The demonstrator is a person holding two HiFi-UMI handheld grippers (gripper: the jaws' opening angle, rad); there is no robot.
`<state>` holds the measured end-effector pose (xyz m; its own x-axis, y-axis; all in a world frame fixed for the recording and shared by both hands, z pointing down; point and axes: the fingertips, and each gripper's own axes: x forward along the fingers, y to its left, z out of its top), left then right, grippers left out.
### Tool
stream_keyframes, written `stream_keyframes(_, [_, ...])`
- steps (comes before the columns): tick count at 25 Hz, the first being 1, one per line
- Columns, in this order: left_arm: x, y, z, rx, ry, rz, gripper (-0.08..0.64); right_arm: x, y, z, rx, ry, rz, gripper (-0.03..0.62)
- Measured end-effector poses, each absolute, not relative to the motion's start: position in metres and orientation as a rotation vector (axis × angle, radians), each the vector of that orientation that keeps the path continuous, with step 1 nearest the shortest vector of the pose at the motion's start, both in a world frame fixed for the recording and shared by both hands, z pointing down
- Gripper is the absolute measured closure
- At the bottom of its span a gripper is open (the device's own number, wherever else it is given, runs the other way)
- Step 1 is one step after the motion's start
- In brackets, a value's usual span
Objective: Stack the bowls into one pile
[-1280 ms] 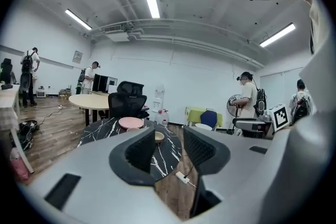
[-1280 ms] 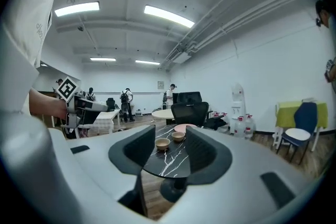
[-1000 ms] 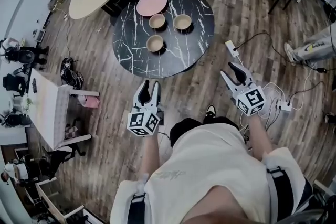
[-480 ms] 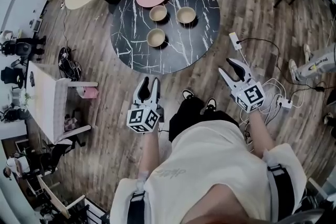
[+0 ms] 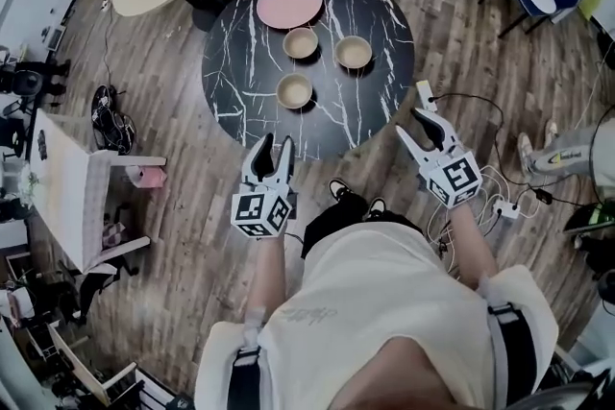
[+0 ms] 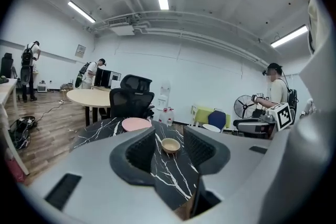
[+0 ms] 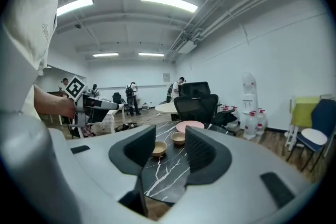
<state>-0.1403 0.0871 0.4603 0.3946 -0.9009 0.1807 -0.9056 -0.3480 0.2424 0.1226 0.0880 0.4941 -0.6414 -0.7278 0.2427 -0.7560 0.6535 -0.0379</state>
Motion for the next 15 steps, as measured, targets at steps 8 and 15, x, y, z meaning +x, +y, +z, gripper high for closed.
stream_keyframes(8, [-0.178,0.042,0.467,2.366,-1.559,0.032,0.379,0.072,0.04,0.486,1.187,-2.688,0.195,0.422])
stream_keyframes(15, [-0.189,0.009,0.476,2.393,-1.496,0.036,0.379,0.045,0.027,0.495,1.169,-2.644,0.225,0.422])
